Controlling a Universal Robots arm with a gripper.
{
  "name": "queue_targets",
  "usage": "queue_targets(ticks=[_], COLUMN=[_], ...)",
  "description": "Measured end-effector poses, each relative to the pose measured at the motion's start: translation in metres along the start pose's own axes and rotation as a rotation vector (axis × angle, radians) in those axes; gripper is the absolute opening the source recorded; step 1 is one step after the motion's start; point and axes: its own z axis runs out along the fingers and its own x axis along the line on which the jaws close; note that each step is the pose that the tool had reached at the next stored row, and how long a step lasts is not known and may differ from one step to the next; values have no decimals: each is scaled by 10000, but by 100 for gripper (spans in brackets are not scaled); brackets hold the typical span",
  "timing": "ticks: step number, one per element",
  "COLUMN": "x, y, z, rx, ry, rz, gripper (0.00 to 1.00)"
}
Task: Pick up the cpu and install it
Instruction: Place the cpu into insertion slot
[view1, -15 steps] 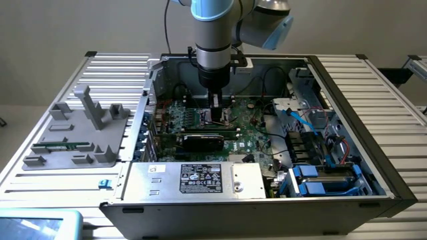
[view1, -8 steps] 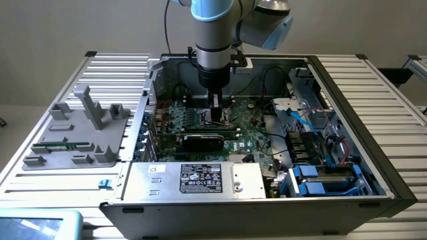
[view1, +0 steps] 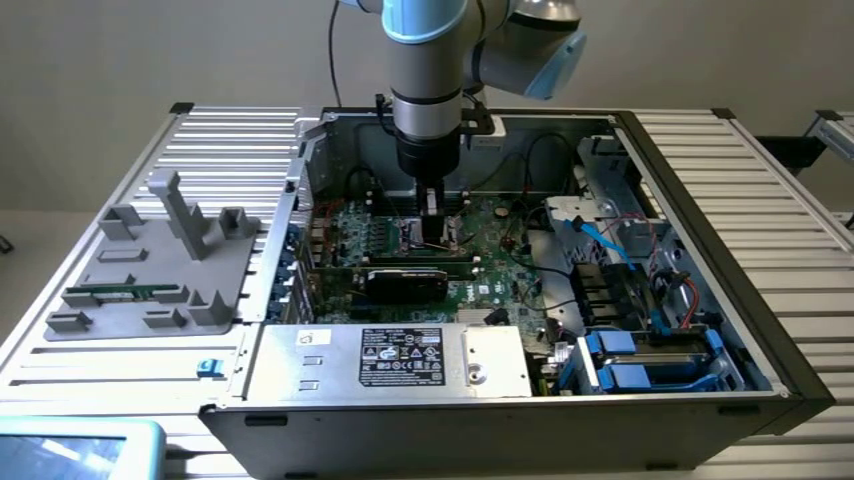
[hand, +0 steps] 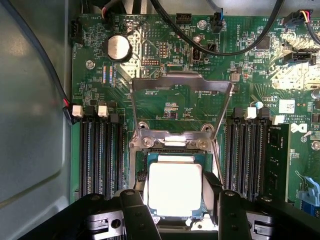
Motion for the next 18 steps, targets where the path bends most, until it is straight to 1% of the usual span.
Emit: queue_targets(ticks=[6,10,18], x=[0,0,1], y=[-15,4,2], z=[10,12,18], rx=[0,-1,-1], ry=[0,3,-2], rz=[3,4,74], gripper=[53,53,53])
